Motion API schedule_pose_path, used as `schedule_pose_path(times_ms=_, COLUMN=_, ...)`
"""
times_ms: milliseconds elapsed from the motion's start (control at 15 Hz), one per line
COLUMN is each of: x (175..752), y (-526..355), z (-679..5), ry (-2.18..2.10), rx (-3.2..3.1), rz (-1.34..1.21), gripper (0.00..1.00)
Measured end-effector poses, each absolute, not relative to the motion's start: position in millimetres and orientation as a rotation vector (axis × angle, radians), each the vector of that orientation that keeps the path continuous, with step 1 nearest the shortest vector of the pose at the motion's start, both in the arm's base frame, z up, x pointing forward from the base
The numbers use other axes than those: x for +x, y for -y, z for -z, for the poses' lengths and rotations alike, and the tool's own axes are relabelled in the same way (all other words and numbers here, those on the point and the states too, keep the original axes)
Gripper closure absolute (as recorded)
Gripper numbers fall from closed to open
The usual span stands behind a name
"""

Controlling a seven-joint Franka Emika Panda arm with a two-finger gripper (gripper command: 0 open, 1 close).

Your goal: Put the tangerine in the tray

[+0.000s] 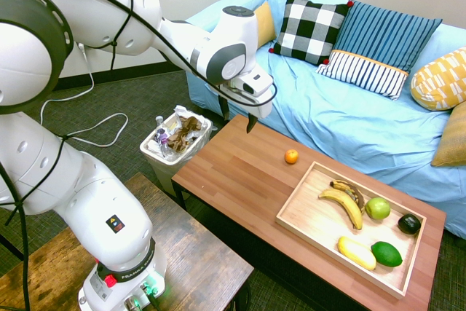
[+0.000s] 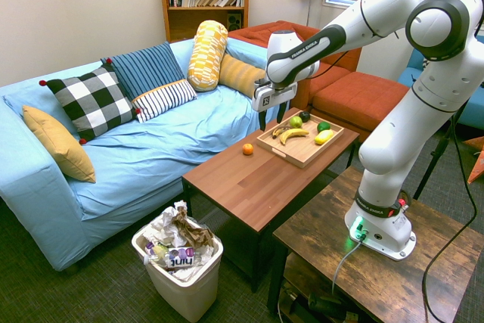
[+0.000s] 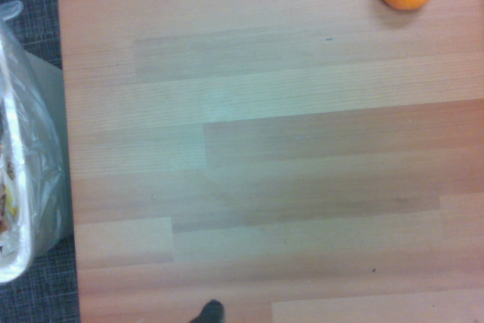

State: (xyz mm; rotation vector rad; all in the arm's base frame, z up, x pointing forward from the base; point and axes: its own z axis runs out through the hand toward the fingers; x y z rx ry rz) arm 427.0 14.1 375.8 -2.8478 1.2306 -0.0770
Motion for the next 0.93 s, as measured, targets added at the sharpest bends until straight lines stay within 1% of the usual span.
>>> schedule_pose_path(times_ms=267, x=436.6, y=-15.4, z=-367.4, ry=-1.251, rx=-2.838, rz=0.067, gripper=0.00)
schedule_pose_path(times_ms=467, x=465.1, y=-4.6, z=-349.6, ry=-1.352, rx=-2.800, rz=0.090, gripper=0.00)
schedule_pose_path(times_ms=933, x=549.1, y=38.1, z=-251.8, ry=-1.489, rx=-2.729, rz=0.055, gripper=0.00)
